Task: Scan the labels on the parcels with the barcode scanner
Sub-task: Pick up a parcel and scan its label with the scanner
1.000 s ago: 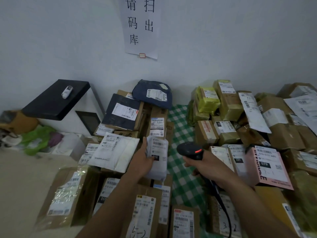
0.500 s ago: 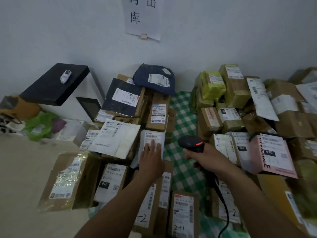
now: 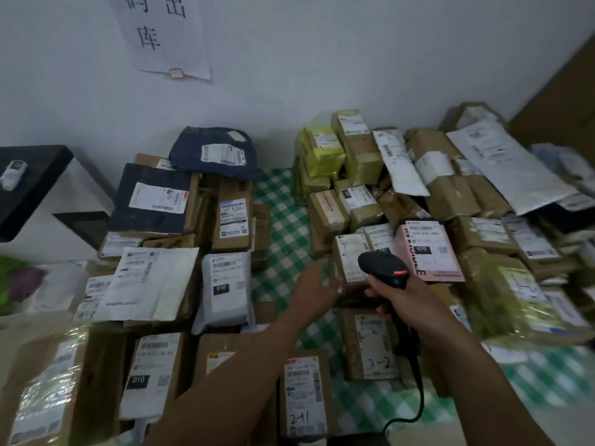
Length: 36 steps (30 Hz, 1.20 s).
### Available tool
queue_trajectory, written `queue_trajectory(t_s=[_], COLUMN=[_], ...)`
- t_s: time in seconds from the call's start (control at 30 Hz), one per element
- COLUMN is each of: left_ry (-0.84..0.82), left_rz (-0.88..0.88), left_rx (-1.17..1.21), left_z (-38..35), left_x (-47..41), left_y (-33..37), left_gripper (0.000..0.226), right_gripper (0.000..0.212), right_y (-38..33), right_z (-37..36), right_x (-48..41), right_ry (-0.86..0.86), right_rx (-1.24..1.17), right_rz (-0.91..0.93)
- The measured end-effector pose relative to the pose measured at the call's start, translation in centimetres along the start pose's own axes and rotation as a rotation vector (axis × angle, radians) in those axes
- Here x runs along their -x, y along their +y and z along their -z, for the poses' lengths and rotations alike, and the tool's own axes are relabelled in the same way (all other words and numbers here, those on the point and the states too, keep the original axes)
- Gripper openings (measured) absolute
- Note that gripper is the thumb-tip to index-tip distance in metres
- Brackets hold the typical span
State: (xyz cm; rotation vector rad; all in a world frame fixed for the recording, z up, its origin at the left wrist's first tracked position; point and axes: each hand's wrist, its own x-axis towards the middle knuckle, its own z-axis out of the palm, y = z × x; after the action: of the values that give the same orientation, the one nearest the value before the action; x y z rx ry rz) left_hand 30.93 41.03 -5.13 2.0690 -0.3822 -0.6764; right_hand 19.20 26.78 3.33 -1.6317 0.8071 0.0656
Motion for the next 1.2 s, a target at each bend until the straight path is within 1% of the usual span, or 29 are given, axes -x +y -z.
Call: queue_trajectory(t_s=[0.07, 0.1, 0.13, 0.2, 0.3, 0.37, 0.43, 0.53, 0.67, 0.73, 0.83, 0.97, 1.03, 1.1, 1.13, 1.2], left_ry=[-0.043, -0.058, -0.072, -0.069, -0.055, -0.071, -0.101, -0.096, -0.087, -0.044, 0.039, -0.017, 0.011, 0.077, 0.119, 0.180], left_rz=[0.125, 0.166, 0.182, 0.185, 0.170, 0.182, 0.234, 0.295, 0.255, 0.187, 0.136, 0.125, 0.118, 0.102, 0.088, 0.051], left_rx=[0.154, 0.195, 0.234, 0.319, 0.361, 0.398, 0.544, 0.767, 0.954, 0.964, 0.846, 0.892, 0.897, 0.853, 0.810, 0.700], left_z=[-1.8, -2.6, -3.3, -4.0, -4.8, -4.8, -4.4, -4.0, -3.1, -2.5, -1.7, -0.5, 0.1, 0.7, 1.0, 1.6], left_x=[-1.6, -2.5, -3.3, -3.9, -4.2, -4.4, -4.1, -3.4, -1.4, -0.3, 1.1, 2.3, 2.8, 3.0, 3.0, 2.9], left_y=[0.7, 0.6, 0.5, 1.1, 1.0, 0.3, -0.4, -1.4, -2.5, -2.7, -2.7, -2.9, -3.0, -3.3, -3.5, -3.9], left_gripper=[0.060, 0.061, 0.057, 0.048, 0.046, 0.042, 0.039, 0.039, 0.042, 0.048, 0.061, 0.076, 0.078, 0.073, 0.071, 0.076], right_gripper=[0.019, 0.020, 0.021, 0.021, 0.017, 0.018, 0.019, 0.018, 0.021, 0.029, 0.032, 0.043, 0.041, 0.031, 0.029, 0.030], right_y=[0.5, 0.6, 0.9, 1.3, 1.7, 1.9, 2.2, 2.0, 1.2, 1.1, 0.4, 0.0, -0.2, -0.7, -1.0, -1.4], right_z=[0.9, 1.2, 1.6, 2.1, 2.5, 2.5, 2.2, 1.5, -0.3, -1.4, -2.8, -3.8, -4.0, -4.1, -4.2, -4.5], right_x=[-0.2, -0.2, -0.4, -0.7, -1.2, -1.7, -2.3, -2.8, -3.1, -3.3, -2.7, -2.3, -2.1, -1.7, -1.5, -1.0], right_ry=[0.035, 0.047, 0.055, 0.069, 0.076, 0.063, 0.043, 0.034, 0.033, 0.035, 0.019, 0.038, 0.026, -0.021, -0.059, -0.108], right_rx=[-0.001, 0.000, -0.001, -0.007, -0.028, -0.038, -0.039, -0.048, -0.022, 0.014, 0.011, 0.131, 0.141, 0.122, 0.108, 0.117], right_rz=[-0.015, -0.019, -0.015, -0.007, -0.030, -0.052, -0.060, -0.032, 0.044, 0.078, 0.115, 0.188, 0.186, 0.187, 0.185, 0.175])
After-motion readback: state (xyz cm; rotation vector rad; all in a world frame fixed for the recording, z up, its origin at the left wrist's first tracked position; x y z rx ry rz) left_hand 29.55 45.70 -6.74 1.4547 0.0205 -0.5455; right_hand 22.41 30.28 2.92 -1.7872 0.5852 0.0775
